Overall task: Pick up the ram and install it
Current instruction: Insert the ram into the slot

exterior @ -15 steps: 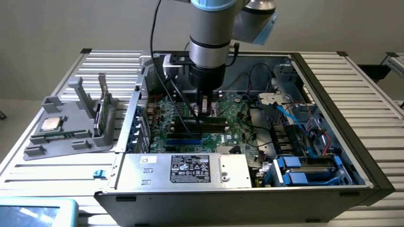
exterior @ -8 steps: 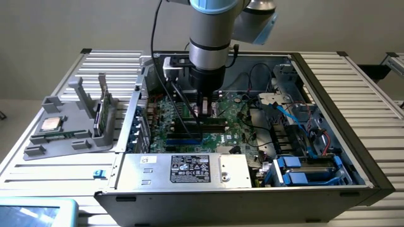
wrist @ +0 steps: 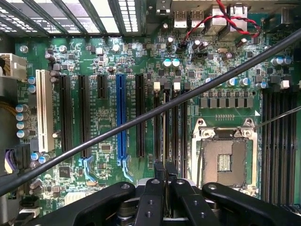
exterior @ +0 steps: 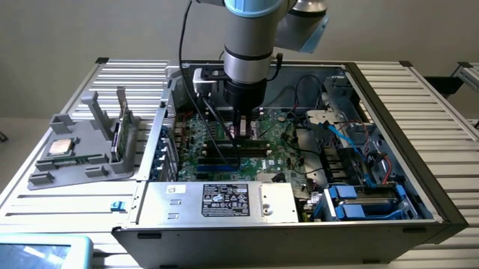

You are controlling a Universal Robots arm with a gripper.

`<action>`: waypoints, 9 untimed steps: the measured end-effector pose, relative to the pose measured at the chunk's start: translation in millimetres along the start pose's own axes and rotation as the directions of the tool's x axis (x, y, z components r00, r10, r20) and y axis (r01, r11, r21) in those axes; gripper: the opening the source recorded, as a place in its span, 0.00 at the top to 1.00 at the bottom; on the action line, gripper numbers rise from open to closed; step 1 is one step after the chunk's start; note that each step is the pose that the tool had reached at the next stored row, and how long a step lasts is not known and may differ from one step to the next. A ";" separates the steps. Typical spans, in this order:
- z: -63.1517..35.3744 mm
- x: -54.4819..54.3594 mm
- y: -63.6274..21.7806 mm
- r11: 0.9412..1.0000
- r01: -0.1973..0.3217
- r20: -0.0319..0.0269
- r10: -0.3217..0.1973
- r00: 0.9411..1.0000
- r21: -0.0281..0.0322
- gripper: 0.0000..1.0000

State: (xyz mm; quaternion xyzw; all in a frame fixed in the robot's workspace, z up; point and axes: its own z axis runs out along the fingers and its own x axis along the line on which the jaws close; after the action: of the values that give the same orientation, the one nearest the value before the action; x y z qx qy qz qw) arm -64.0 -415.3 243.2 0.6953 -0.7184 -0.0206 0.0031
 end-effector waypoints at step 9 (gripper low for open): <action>1.3 3.3 -0.1 1.000 0.000 0.000 0.000 1.000 0.000 0.89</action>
State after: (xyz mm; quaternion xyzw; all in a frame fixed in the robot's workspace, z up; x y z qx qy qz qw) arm -64.1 -418.6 241.8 0.6953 -0.7184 -0.0206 0.0031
